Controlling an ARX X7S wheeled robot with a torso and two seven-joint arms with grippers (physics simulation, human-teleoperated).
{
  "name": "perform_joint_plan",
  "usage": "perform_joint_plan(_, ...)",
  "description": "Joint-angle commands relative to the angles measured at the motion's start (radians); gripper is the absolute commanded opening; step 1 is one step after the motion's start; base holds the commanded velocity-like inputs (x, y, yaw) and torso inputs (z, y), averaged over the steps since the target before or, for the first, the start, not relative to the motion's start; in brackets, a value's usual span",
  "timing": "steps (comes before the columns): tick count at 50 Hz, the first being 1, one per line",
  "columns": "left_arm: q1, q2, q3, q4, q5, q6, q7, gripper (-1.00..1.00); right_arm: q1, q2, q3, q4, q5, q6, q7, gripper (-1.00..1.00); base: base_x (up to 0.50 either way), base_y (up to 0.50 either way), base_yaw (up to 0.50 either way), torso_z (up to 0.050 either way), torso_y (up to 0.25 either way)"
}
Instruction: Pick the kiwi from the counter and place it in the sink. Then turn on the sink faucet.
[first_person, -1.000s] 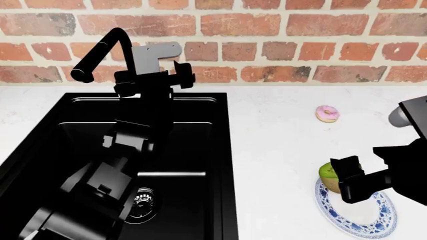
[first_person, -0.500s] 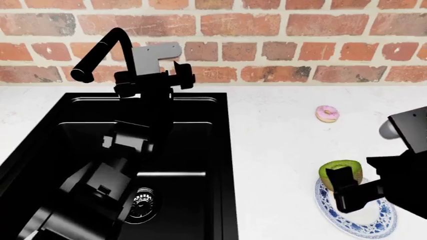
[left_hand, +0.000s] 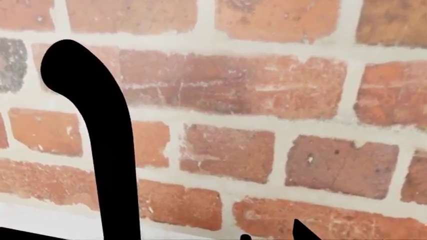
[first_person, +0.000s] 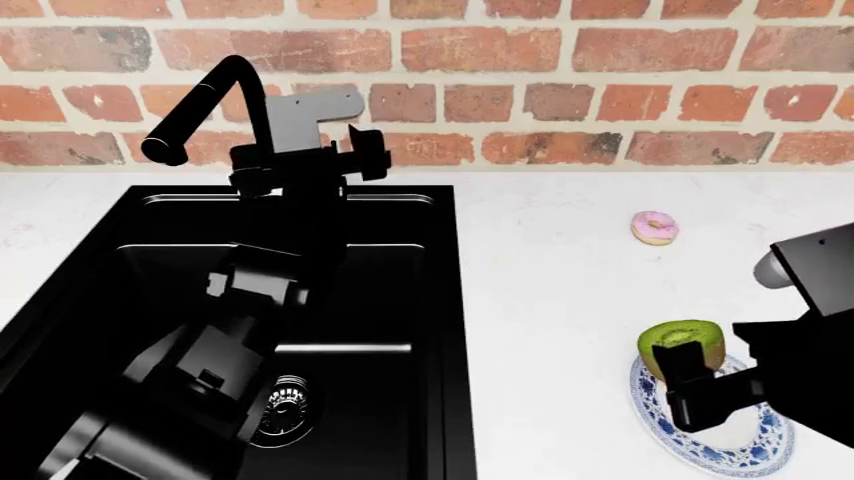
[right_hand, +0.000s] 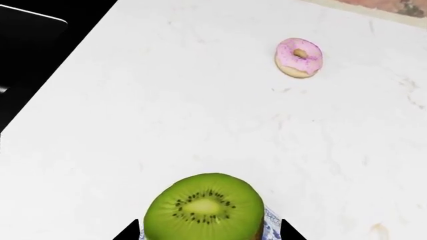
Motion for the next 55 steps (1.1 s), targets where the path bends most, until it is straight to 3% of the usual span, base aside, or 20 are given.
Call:
perform_joint_plan(1, -0.007, 0.005, 0.010, -0.023, -0.008, 0.012, 0.006, 1.00, -0.013, -0.003, -0.012, -0.003, -0.063, -0.004, -0.048, 1.00, 0.00, 0.00, 0.00, 0.000, 0.000)
perform_joint_plan(38, -0.009, 0.004, 0.046, -0.037, -0.039, 0.029, 0.003, 1.00, -0.061, 0.003, -0.059, -0.012, -0.182, -0.054, -0.148, 1.00, 0.00, 0.00, 0.00, 0.000, 0.000)
perform_joint_plan(39, -0.007, 0.003, 0.047, -0.037, -0.040, 0.030, 0.003, 1.00, -0.057, 0.006, -0.060, -0.017, -0.181, -0.054, -0.148, -1.00, 0.00, 0.00, 0.00, 0.000, 0.000)
perform_joint_plan(51, -0.018, 0.012, 0.055, -0.067, -0.048, 0.043, 0.013, 1.00, -0.030, 0.038, -0.063, -0.036, -0.155, -0.064, -0.126, -1.00, 0.00, 0.00, 0.00, 0.000, 0.000)
perform_joint_plan(55, -0.022, 0.010, 0.059, -0.064, -0.053, 0.040, 0.012, 1.00, 0.065, 0.057, -0.086, -0.037, -0.086, -0.054, -0.084, -1.00, 0.00, 0.00, 0.00, 0.000, 0.000)
